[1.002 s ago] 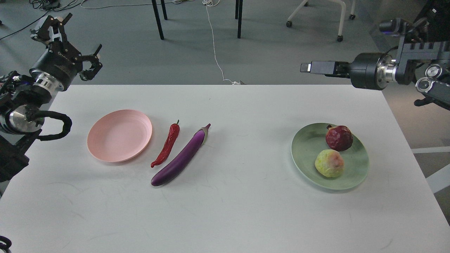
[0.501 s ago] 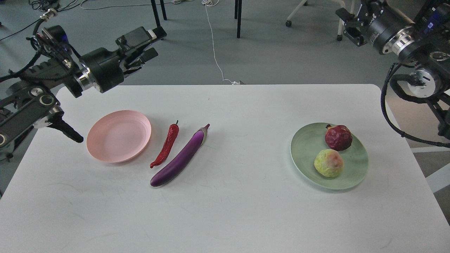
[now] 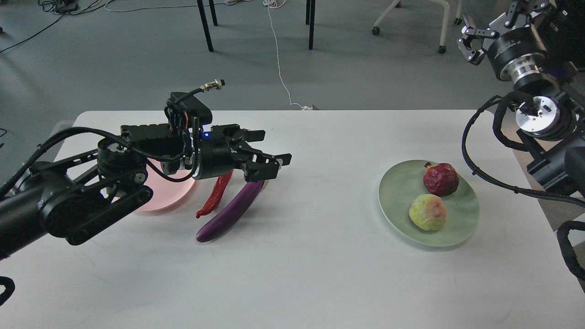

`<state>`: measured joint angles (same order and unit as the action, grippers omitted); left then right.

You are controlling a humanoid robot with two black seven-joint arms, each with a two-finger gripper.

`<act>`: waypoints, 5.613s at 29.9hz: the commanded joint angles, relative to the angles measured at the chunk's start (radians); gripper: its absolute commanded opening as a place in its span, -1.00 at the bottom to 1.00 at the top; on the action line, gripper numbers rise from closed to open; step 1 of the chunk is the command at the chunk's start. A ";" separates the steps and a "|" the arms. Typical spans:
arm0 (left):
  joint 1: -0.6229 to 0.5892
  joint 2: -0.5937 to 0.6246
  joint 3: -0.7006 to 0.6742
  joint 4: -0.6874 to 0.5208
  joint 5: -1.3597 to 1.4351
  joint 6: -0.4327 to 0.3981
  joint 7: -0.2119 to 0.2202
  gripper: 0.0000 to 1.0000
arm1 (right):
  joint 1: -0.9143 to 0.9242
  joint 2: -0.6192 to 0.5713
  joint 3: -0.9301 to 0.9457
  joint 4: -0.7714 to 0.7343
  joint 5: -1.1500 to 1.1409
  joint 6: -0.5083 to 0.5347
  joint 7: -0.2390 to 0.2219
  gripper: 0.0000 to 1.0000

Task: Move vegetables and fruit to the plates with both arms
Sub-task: 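Reach the left gripper down and grasp the purple eggplant, then lift the eggplant with the left gripper and lay it on the pink plate, then move the left gripper to the red chili pepper and grasp it, then place the chili pepper on the pink plate and release it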

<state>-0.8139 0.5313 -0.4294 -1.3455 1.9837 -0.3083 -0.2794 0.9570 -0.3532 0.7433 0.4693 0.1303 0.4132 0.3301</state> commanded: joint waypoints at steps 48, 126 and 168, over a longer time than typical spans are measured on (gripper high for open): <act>0.085 0.223 0.043 -0.041 -0.184 0.024 0.163 -0.84 | -0.227 0.022 0.120 0.002 0.023 0.076 0.014 0.98; 0.071 -0.004 0.173 0.213 -0.153 0.061 0.252 -0.86 | -0.213 0.036 0.050 0.008 0.005 0.076 0.014 0.98; 0.030 0.168 0.069 0.436 -0.651 0.208 0.123 0.54 | -0.193 0.028 0.056 0.008 0.005 0.076 0.014 0.98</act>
<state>-0.7603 0.7146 -0.3601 -0.9096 1.5172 -0.1588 -0.1547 0.7484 -0.3253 0.7981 0.4755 0.1350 0.4887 0.3436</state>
